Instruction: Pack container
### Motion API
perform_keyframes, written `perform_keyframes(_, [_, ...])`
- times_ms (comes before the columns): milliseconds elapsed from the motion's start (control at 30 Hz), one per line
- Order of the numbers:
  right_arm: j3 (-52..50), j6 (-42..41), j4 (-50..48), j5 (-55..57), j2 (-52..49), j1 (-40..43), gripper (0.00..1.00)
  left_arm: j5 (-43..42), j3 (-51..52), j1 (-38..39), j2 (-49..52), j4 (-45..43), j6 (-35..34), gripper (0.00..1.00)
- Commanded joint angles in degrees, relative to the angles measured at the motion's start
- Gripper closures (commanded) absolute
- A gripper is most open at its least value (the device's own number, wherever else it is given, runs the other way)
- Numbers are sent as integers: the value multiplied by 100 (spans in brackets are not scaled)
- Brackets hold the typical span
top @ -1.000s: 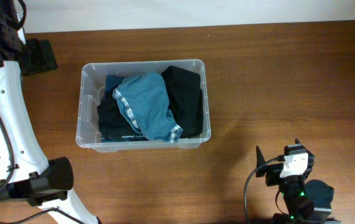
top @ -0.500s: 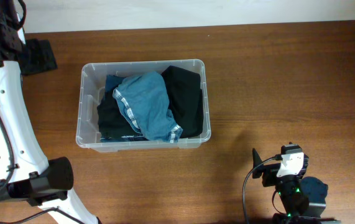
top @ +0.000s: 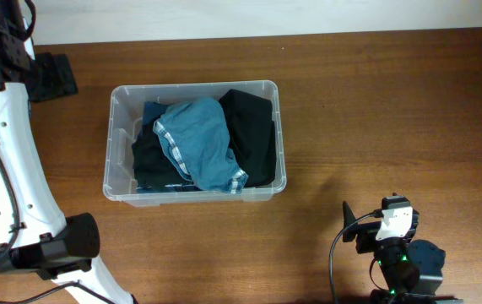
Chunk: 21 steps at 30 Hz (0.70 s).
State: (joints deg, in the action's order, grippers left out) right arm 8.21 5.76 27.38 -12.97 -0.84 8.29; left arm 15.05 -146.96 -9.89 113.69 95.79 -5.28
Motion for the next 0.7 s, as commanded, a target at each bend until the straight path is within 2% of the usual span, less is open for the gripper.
perform_keyframes(0, [-48, -70, -20, -48, 48, 35, 2, 24, -79, -39, -184, -4, -28, 1])
perform_keyframes(100, [-48, -70, -20, -48, 48, 35, 2, 24, 105, -39, -463, 28, -28, 1])
perform_keyframes(200, [-48, -70, -20, -48, 48, 35, 1, 162, 1082, -39, -1217, -472, 11, 0])
perform_keyframes(300, [-48, -70, -20, -48, 48, 35, 2, -251, 2942, -39, -2428, -2334, 17, 0])
perform_keyframes(333, [-48, -70, -20, -48, 48, 35, 1, -472, 4026, -39, -3080, -3412, 50, 0])
perform_keyframes(467, [-48, -70, -20, -48, 48, 35, 2, -957, 6546, -39, -4634, -5300, 455, 0])
perform_keyframes(567, [-48, -70, -20, -48, 48, 35, 1, -973, 8183, -39, -5724, -6004, 549, 0])
perform_keyframes(667, [-48, -70, -20, -48, 48, 35, 2, -973, 9429, -39, -6725, -6067, 619, 0])
